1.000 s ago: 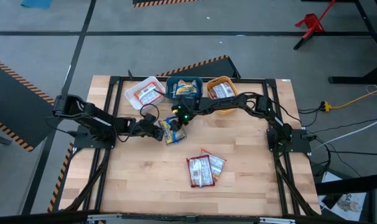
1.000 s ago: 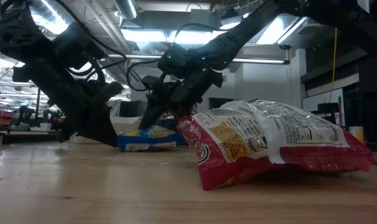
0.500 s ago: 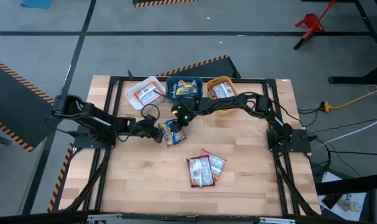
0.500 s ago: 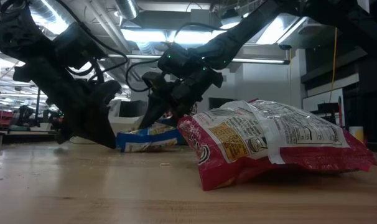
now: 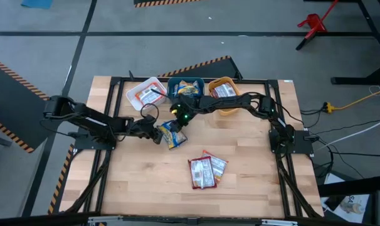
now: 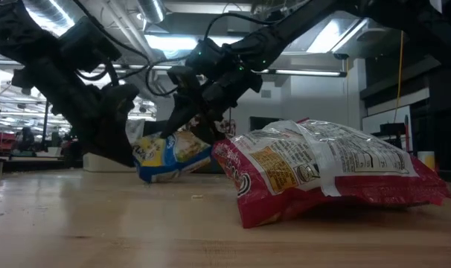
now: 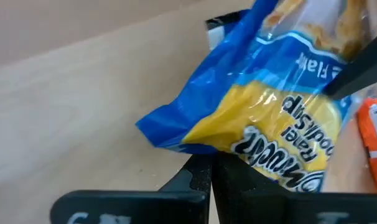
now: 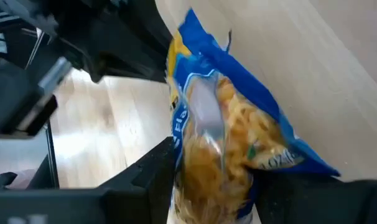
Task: Sort Maruchan noodles
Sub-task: Put the blue noodle pack into the blue bin
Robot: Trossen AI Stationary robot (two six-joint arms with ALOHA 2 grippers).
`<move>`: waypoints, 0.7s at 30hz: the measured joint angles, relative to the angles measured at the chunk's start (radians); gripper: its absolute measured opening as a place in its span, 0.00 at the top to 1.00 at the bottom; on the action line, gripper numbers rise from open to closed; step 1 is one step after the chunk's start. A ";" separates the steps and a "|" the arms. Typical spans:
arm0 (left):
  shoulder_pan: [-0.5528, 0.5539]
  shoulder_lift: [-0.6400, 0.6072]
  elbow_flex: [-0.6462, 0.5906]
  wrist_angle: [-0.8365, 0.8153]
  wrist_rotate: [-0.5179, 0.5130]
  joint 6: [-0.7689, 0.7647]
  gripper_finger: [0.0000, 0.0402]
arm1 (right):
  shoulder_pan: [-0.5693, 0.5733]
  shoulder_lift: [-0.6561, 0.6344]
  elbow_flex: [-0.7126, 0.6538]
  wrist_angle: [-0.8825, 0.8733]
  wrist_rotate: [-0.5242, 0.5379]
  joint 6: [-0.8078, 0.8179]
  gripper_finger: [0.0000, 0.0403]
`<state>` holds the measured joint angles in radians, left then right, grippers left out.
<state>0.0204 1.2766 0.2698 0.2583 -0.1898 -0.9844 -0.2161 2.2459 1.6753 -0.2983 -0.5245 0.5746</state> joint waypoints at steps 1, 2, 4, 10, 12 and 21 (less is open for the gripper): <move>0.000 -0.016 0.000 -0.013 -0.004 0.000 1.00 | -0.003 0.000 0.006 -0.009 -0.001 -0.006 0.58; 0.000 -0.032 0.000 -0.021 -0.007 0.000 1.00 | -0.006 0.000 0.012 -0.015 0.000 -0.008 0.58; 0.000 -0.056 0.000 -0.034 -0.012 0.000 1.00 | -0.012 -0.001 0.022 -0.021 -0.002 -0.011 0.58; 0.000 -0.089 0.000 -0.063 -0.045 0.001 1.00 | -0.023 -0.002 0.057 -0.022 -0.020 -0.042 0.69; 0.000 -0.089 0.000 -0.069 -0.044 0.001 1.00 | -0.021 -0.003 0.064 -0.024 -0.024 -0.059 0.75; 0.000 -0.088 -0.001 -0.072 -0.044 0.019 1.00 | -0.021 -0.003 0.065 -0.036 -0.024 -0.088 0.78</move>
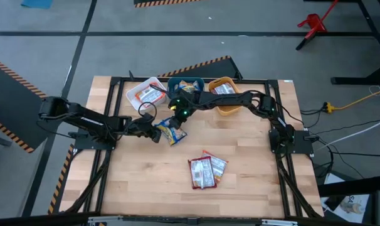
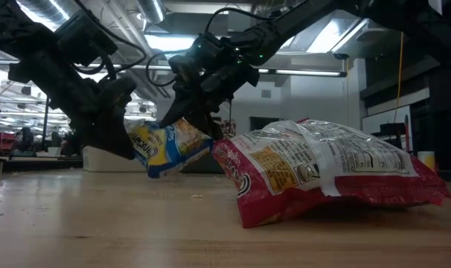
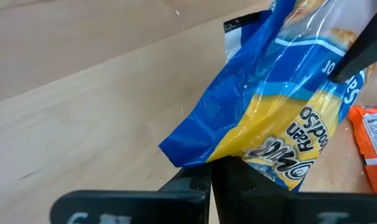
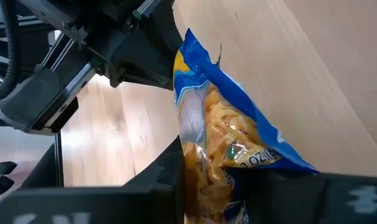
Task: Sort Maruchan noodles
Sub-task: Put the blue noodle pack into the blue bin
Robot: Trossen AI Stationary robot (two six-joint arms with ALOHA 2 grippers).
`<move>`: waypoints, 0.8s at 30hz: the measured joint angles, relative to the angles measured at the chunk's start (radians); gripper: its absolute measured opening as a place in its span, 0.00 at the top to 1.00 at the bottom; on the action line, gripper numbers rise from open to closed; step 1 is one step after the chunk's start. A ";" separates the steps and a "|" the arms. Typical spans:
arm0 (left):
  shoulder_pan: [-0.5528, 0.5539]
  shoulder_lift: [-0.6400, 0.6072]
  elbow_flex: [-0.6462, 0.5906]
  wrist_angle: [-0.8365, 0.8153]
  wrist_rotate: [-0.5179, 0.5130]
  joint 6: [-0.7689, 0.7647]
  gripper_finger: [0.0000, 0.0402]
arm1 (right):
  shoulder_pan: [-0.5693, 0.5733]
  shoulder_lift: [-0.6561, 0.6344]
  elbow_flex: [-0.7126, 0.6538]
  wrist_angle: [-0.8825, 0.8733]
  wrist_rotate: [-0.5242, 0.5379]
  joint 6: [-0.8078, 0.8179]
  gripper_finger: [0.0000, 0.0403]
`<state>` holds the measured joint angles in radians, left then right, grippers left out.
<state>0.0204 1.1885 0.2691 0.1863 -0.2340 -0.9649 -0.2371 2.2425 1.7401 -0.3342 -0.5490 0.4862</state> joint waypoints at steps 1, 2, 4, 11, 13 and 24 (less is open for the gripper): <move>0.000 0.000 0.000 -0.003 0.000 0.001 1.00 | 0.000 0.000 0.000 0.000 0.006 -0.001 0.76; 0.000 0.000 0.000 -0.006 -0.001 0.005 1.00 | -0.002 -0.002 0.000 -0.003 0.014 -0.002 0.75; 0.000 0.000 0.000 -0.013 0.000 0.006 1.00 | -0.007 -0.012 0.000 -0.022 0.024 -0.012 0.75; 0.000 0.000 0.000 -0.019 0.000 0.007 1.00 | -0.049 -0.067 0.001 -0.043 0.045 -0.056 0.79; 0.000 0.000 0.000 -0.021 0.000 0.007 1.00 | -0.070 -0.085 0.001 -0.054 0.046 -0.075 0.79; 0.000 0.000 0.000 -0.021 0.011 0.008 1.00 | -0.342 -0.239 0.078 -0.284 0.098 -0.383 0.78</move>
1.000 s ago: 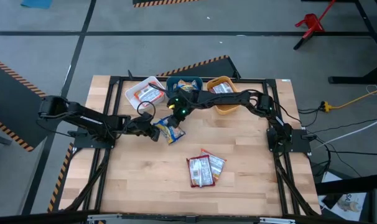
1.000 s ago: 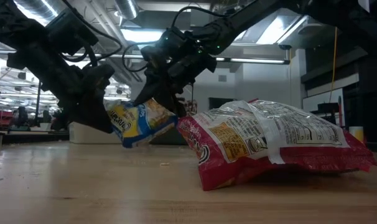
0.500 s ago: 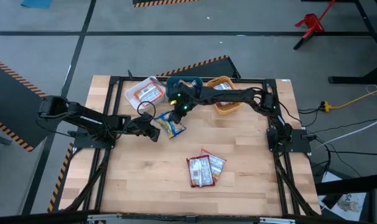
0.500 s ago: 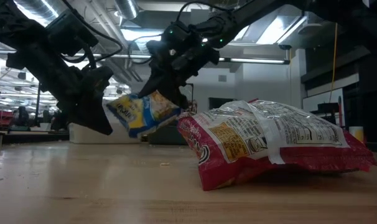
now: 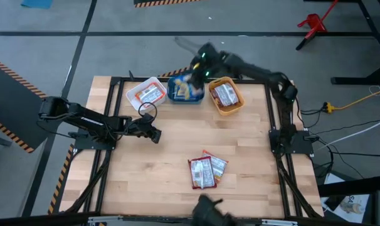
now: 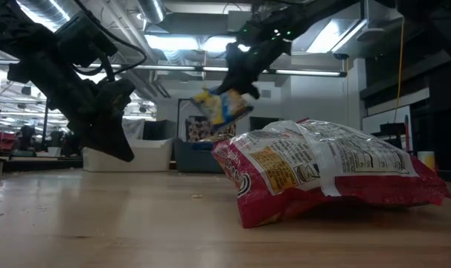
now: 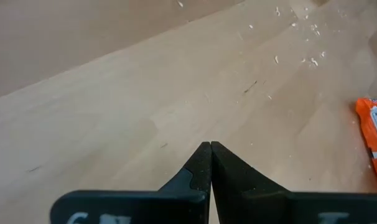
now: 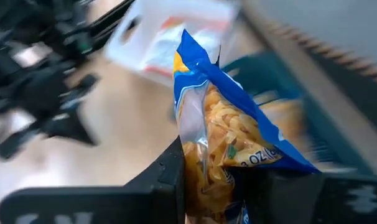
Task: Sort Maruchan noodles
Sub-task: Put the blue noodle pack into the blue bin
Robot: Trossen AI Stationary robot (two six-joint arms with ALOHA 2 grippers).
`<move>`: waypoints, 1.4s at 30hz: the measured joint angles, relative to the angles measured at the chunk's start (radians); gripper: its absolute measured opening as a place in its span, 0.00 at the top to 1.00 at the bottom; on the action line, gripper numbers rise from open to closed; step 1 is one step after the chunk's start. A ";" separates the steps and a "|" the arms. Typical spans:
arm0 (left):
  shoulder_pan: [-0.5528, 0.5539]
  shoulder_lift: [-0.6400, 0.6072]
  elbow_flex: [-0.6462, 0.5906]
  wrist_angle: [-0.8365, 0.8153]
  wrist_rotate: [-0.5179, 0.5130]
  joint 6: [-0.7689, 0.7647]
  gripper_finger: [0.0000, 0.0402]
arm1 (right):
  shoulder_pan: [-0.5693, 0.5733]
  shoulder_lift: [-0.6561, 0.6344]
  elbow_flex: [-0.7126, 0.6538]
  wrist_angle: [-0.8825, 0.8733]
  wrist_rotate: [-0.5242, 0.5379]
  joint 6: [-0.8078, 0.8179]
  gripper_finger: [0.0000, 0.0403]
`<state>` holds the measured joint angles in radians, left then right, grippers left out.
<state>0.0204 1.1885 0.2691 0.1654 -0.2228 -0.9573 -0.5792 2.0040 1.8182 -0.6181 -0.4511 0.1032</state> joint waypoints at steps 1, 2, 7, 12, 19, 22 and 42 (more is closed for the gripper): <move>0.000 0.000 0.000 0.000 -0.005 0.000 1.00 | -0.027 0.000 0.031 -0.025 0.015 -0.046 0.78; 0.000 0.000 0.000 0.000 -0.012 0.000 1.00 | -0.050 0.000 0.062 -0.048 0.028 -0.086 0.78; 0.000 0.000 0.000 0.002 -0.030 0.000 1.00 | -0.138 0.043 0.202 -0.132 -0.028 -0.295 0.78; 0.000 0.000 0.000 0.002 -0.030 0.000 1.00 | -0.164 0.089 0.257 -0.166 -0.144 -0.448 0.78; 0.000 0.000 0.000 0.002 -0.031 0.000 1.00 | -0.148 0.158 0.263 -0.216 -0.189 -0.558 0.77; 0.000 0.000 0.000 0.003 -0.031 0.000 1.00 | -0.145 0.173 0.263 -0.277 -0.205 -0.598 0.77; 0.000 0.000 0.000 0.004 -0.082 0.025 1.00 | -0.103 0.169 0.371 -0.427 -0.164 -0.815 0.77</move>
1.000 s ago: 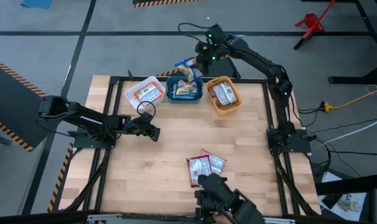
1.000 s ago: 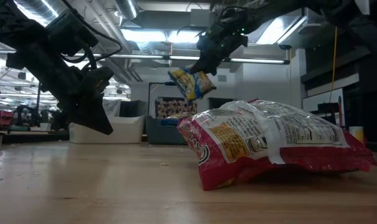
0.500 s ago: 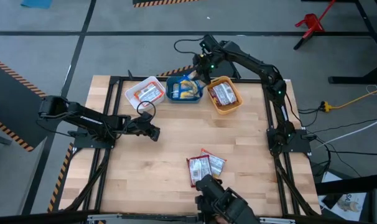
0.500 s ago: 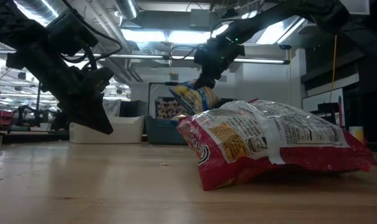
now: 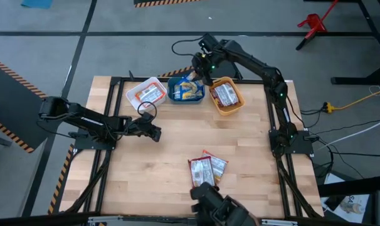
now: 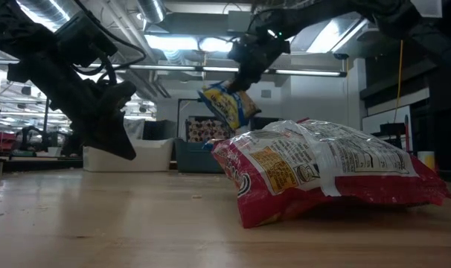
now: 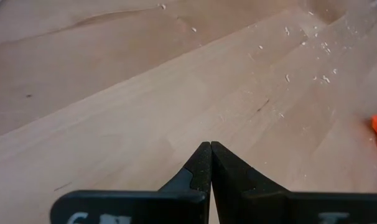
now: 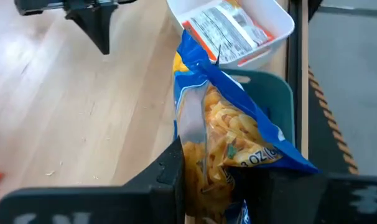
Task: Sort Maruchan noodles
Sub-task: Put the blue noodle pack into the blue bin
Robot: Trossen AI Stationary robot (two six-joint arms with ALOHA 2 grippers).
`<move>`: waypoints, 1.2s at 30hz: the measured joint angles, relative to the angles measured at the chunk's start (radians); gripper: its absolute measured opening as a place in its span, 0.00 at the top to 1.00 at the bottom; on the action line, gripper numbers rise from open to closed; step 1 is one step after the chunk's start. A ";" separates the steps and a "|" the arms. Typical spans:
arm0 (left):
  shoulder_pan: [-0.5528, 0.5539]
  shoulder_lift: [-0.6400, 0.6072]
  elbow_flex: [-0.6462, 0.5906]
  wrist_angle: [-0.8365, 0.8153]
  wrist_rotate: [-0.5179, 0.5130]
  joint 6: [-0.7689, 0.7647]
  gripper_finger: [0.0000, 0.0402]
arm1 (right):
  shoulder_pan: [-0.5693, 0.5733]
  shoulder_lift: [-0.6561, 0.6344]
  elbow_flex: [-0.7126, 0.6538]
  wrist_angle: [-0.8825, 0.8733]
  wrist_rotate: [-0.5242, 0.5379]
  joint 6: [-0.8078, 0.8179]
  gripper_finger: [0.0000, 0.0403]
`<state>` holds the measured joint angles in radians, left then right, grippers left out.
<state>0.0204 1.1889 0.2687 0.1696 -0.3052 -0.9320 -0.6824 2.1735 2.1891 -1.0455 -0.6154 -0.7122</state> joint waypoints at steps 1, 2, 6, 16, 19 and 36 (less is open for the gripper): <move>0.000 0.000 0.000 0.000 -0.004 0.000 1.00 | 0.005 0.000 0.005 -0.001 0.003 -0.009 0.77; 0.001 0.000 0.000 0.000 -0.007 0.000 1.00 | 0.009 0.000 0.006 -0.001 0.004 -0.021 0.77; 0.001 0.000 0.000 0.000 -0.017 0.001 1.00 | 0.017 0.017 0.006 -0.019 0.019 -0.044 0.77; 0.001 0.000 0.000 0.000 -0.026 0.001 1.00 | 0.036 0.038 0.005 -0.018 0.087 -0.100 0.76; 0.001 0.000 0.000 0.000 -0.032 0.001 1.00 | 0.043 0.038 0.005 0.020 0.140 -0.071 0.75; 0.001 0.000 0.000 0.000 -0.055 0.023 1.00 | 0.083 0.038 0.000 0.110 0.359 -0.020 0.45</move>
<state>0.0216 1.1889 0.2686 0.1696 -0.3599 -0.9089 -0.5996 2.2112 2.1895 -0.9351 -0.2563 -0.7319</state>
